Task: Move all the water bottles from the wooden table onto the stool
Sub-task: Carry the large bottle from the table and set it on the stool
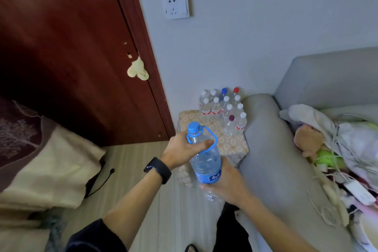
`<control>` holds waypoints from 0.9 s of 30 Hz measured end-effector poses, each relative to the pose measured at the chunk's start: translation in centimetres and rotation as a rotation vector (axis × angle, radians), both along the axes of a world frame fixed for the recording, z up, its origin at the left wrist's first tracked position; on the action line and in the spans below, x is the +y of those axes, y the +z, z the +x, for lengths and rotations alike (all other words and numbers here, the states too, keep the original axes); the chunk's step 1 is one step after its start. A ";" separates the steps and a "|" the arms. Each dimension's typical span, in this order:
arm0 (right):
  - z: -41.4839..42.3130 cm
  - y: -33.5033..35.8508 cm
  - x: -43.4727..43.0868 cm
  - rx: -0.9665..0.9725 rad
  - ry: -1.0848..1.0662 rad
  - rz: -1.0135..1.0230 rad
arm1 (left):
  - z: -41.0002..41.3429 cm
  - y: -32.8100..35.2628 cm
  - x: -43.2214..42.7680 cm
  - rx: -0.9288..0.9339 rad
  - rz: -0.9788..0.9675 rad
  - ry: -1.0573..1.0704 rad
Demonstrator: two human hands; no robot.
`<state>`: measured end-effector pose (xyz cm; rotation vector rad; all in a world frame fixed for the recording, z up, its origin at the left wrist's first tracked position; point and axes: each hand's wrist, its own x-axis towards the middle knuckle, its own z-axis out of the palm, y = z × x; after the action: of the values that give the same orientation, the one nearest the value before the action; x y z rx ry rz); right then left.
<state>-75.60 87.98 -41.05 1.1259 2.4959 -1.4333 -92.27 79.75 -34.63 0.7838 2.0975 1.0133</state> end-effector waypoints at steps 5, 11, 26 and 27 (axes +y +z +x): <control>-4.6 -4.5 8.7 -0.004 0.026 -0.085 | -4.0 -3.5 8.4 0.025 -0.071 0.031; -8.6 -7.1 21.2 -0.039 0.137 -0.058 | -7.4 -6.9 18.3 0.119 -0.227 -0.047; -16.0 -21.2 36.3 -0.212 0.159 0.436 | -15.4 -23.0 29.4 0.149 -0.397 -0.356; -16.1 -22.2 36.5 -0.225 0.179 0.436 | -15.8 -24.0 29.7 0.153 -0.391 -0.386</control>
<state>-91.68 124.53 -63.28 1.0107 2.7238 -0.6926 -108.04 109.46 -58.62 1.0309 2.0669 0.3333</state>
